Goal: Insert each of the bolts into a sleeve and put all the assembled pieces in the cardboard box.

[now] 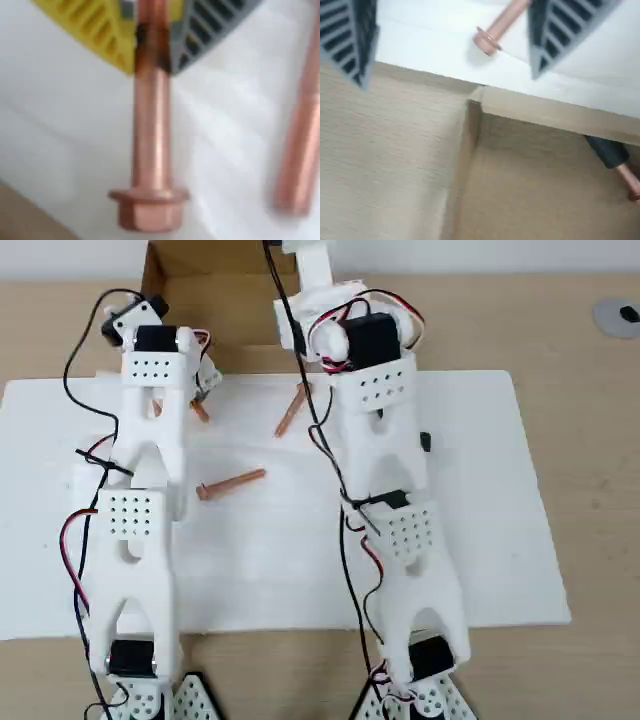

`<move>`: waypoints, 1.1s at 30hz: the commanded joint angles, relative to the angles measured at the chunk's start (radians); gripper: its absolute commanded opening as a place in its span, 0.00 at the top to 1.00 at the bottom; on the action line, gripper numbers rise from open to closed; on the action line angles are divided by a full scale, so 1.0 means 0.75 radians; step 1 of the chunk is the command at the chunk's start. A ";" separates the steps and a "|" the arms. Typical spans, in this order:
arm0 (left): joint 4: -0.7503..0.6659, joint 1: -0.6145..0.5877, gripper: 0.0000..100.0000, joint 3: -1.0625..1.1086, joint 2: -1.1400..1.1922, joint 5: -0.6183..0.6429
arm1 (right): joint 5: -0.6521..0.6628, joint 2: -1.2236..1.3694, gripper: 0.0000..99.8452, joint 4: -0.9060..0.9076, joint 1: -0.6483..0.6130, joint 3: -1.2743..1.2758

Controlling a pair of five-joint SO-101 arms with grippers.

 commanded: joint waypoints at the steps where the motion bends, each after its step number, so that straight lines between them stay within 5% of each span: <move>1: 0.092 -0.039 0.99 -0.270 -0.036 -0.014 | 0.010 -0.132 0.75 0.053 0.042 -0.071; 5: 0.209 -0.061 0.99 -0.567 -0.038 -0.023 | 0.010 -0.146 0.75 0.151 0.048 -0.071; 10: 0.215 -0.061 0.99 -0.489 -0.175 -0.070 | 0.010 -0.150 0.75 0.223 0.048 -0.071; 20: 0.215 -0.049 0.99 -0.115 -0.496 -0.078 | 0.008 -0.150 0.75 0.227 0.050 -0.069; 33: 0.108 -0.059 0.98 0.714 -0.948 -0.119 | 0.008 -0.144 0.75 0.225 0.042 -0.062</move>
